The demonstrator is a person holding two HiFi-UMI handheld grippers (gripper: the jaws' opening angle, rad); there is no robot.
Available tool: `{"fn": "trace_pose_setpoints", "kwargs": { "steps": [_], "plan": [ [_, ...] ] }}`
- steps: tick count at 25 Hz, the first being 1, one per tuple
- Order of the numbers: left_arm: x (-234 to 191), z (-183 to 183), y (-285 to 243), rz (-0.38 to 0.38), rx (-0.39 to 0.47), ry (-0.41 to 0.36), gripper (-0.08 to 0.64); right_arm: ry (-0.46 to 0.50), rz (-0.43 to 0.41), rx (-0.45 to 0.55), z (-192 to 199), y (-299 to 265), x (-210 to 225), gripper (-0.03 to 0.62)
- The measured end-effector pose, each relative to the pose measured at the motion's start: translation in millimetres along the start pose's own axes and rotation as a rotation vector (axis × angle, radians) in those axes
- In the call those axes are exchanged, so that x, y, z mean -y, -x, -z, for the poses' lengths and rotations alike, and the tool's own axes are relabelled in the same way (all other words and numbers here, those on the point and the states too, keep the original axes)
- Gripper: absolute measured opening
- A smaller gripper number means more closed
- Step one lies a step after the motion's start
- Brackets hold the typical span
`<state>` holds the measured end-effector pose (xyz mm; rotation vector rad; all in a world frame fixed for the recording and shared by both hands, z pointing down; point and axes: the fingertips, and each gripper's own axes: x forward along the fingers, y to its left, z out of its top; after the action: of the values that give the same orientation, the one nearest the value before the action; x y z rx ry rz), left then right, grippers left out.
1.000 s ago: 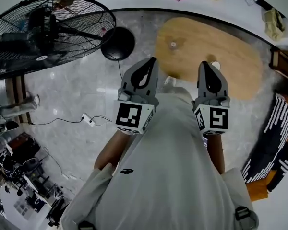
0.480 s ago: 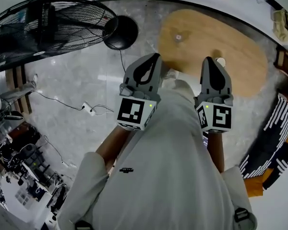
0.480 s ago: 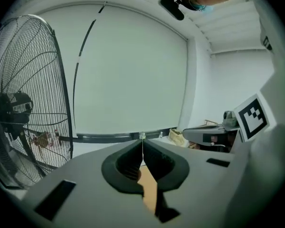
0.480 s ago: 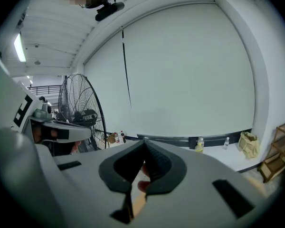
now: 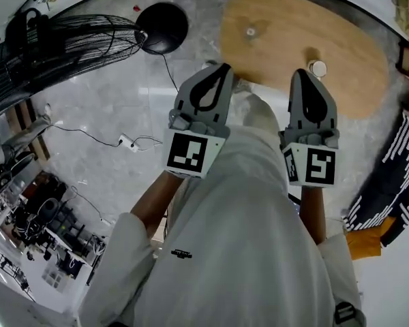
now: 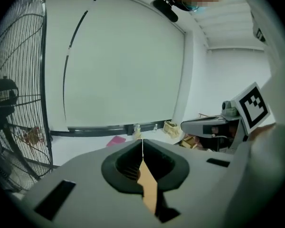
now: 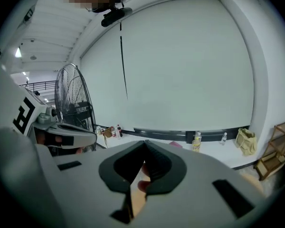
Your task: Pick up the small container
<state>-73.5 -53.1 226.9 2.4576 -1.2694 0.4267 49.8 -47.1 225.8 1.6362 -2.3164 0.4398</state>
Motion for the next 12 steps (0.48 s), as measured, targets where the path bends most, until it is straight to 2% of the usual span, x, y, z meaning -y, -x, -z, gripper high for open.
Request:
{"fn": "trace_pose_setpoints", "kwargs": {
  "steps": [4,12],
  "plan": [
    [-7,18,-11,0.015,-0.055,0.015,0.021,-0.023,0.005,-0.039,17,-11,5,0.007],
    [-23,47,-34,0.007,-0.101,0.040,0.021,-0.033,-0.012,-0.082,40,-35,11,0.008]
  ]
}}
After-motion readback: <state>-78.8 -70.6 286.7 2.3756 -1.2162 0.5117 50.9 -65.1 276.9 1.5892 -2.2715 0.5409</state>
